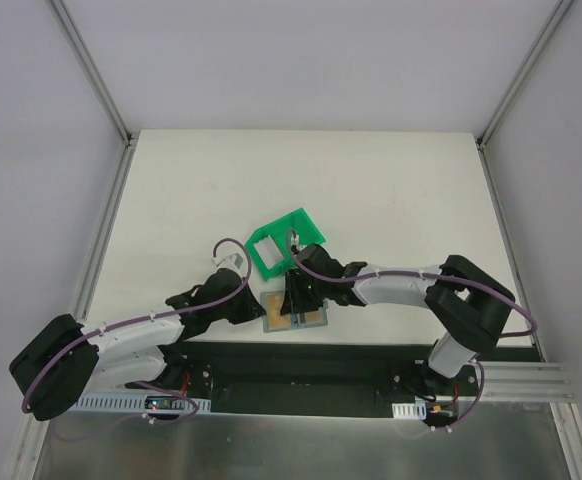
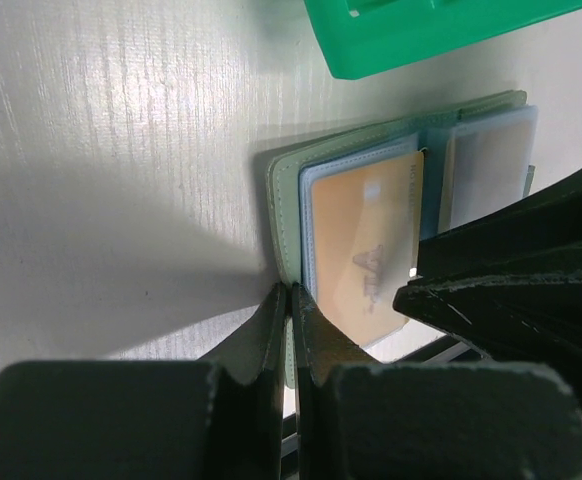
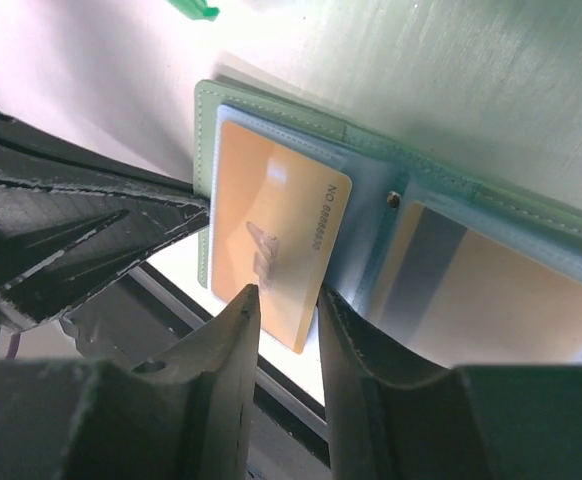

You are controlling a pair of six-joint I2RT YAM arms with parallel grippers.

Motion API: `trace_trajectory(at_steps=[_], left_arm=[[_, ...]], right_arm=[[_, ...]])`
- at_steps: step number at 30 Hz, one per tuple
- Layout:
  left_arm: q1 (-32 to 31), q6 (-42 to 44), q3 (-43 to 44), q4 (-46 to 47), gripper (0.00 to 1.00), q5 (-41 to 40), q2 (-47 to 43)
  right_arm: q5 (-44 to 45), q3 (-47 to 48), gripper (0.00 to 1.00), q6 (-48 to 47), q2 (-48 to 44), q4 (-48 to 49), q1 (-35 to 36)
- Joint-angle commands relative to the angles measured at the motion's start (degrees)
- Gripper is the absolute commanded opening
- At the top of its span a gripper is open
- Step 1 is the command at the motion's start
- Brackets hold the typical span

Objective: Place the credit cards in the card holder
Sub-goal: Insert the credit card into the card holder, then close the card holder at the center of the board.

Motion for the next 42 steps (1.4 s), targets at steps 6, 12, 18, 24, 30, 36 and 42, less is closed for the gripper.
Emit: trace_trajectory(at_steps=[6,12,18,24,30,36,42], left_arm=[[0.2,0.2,-1.0,-1.7,0.00,-0.9,-3.6],[0.2,0.9,-0.2,-3.0,0.00,-0.9,-5.5],[0.2,1.9,0.9,-3.8,0.00,-0.9,-6.0],[0.2,3.4,2.4,-5.2,0.00,-0.9,-5.5],[0.2,5.1,3.4,-7.4,0.00,-0.9,-5.9],[0.2,8.5,7.3,-11.4,0.00,-0.6,-5.9],[0.2,17.8,16.3,-18.8,0.00,2.6,-2.1]], right_arm=[[8.3,-2.0,0.40,-3.4,-12.7,-3.3,0.7],[18.9,-5.1,0.46,-2.8,-22.3,-10.1,0.5],[23.7,-7.0,0.55,-1.9,-26.0,-16.4,0.1],[22.5,-5.2,0.53,-5.9,-21.1,-19.6,-0.6],[18.4,-6.1,0.48,-9.0,-19.3,-16.7,-2.5],[18.5,-6.7,0.41,-18.3,-18.3,-15.2,-3.1],[12.7,-7.8,0.44,-27.9,-16.4,-9.9,-3.7]])
